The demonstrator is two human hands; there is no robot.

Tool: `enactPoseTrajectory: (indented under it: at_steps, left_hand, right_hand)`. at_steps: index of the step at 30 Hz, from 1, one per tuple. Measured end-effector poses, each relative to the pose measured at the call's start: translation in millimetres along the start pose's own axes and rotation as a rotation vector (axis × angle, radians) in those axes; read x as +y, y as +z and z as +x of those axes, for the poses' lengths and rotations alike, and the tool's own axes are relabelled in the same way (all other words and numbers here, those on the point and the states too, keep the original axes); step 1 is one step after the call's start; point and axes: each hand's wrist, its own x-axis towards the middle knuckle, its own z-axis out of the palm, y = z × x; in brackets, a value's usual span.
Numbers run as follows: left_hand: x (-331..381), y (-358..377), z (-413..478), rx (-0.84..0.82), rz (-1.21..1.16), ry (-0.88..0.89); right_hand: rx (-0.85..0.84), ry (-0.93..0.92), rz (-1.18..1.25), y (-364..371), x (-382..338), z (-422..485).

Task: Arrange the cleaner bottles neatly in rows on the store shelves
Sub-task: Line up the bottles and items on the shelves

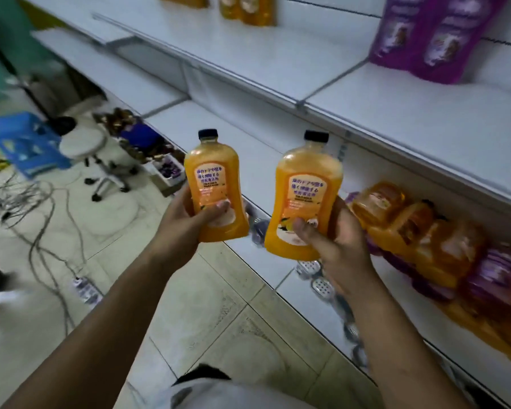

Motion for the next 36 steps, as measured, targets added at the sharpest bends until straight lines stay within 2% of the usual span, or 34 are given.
enactPoseTrajectory:
  at_steps: [8, 14, 21, 28, 36]
  left_hand:
    - [74, -149, 40, 0.116, 0.160, 0.267]
    - [106, -244, 82, 0.137, 0.217, 0.348]
    - [129, -308, 136, 0.155, 0.151, 0.399]
    - [160, -354, 237, 0.180, 0.159, 0.460]
    - [201, -406, 359, 0.145, 0.196, 0.490]
  right_hand:
    - [-0.008, -0.172, -0.081, 144, -40, 93]
    - [0.054, -0.232, -0.154, 229, -51, 147]
    - [0.054, -0.259, -0.106, 294, -58, 207]
    - [0.083, -0.335, -0.012, 350, -57, 308]
    - [0.166, -0.388, -0.097, 402, -62, 428]
